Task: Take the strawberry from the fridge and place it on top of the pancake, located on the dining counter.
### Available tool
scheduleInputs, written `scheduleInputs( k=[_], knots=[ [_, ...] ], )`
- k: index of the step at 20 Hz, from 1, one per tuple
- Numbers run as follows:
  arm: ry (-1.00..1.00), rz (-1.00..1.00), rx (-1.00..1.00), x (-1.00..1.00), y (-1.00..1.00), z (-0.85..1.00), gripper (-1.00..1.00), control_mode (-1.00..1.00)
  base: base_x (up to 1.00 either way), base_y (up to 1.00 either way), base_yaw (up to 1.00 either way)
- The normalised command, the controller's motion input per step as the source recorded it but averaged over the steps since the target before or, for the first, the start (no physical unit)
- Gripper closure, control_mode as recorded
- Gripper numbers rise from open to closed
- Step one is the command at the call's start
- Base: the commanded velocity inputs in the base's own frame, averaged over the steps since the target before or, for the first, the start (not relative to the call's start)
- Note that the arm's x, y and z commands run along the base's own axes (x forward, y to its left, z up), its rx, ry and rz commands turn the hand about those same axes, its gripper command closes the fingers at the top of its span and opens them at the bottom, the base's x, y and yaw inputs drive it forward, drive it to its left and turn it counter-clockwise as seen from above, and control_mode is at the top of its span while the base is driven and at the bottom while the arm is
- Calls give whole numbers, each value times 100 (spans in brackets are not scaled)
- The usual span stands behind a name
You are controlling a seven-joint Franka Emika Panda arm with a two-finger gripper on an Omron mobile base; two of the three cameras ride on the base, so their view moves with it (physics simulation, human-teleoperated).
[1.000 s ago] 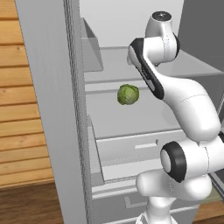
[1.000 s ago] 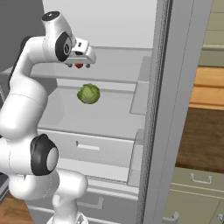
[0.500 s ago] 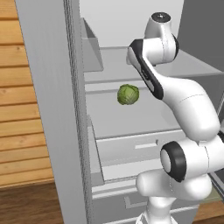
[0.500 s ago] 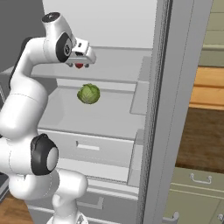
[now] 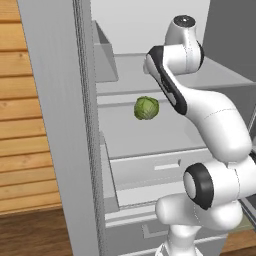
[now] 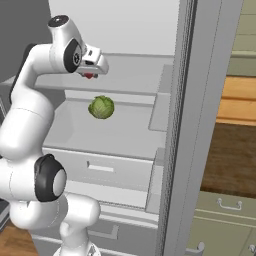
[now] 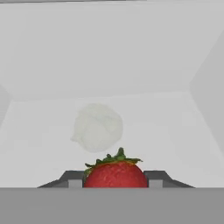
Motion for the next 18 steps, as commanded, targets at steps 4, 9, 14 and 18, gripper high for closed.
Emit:
scheduleInputs(
  k=[4,9,14,18],
  knots=[
    [-16,0,12,-38,-1,-39,100,-100,0,0,0],
    [-18,0,5,-85,0,-11,100,-100,0,0,0],
    [1,0,0,-99,0,15,100,-100,0,0,0],
    [10,-4,0,-100,3,-3,100,-100,0,0,0]
  ],
)
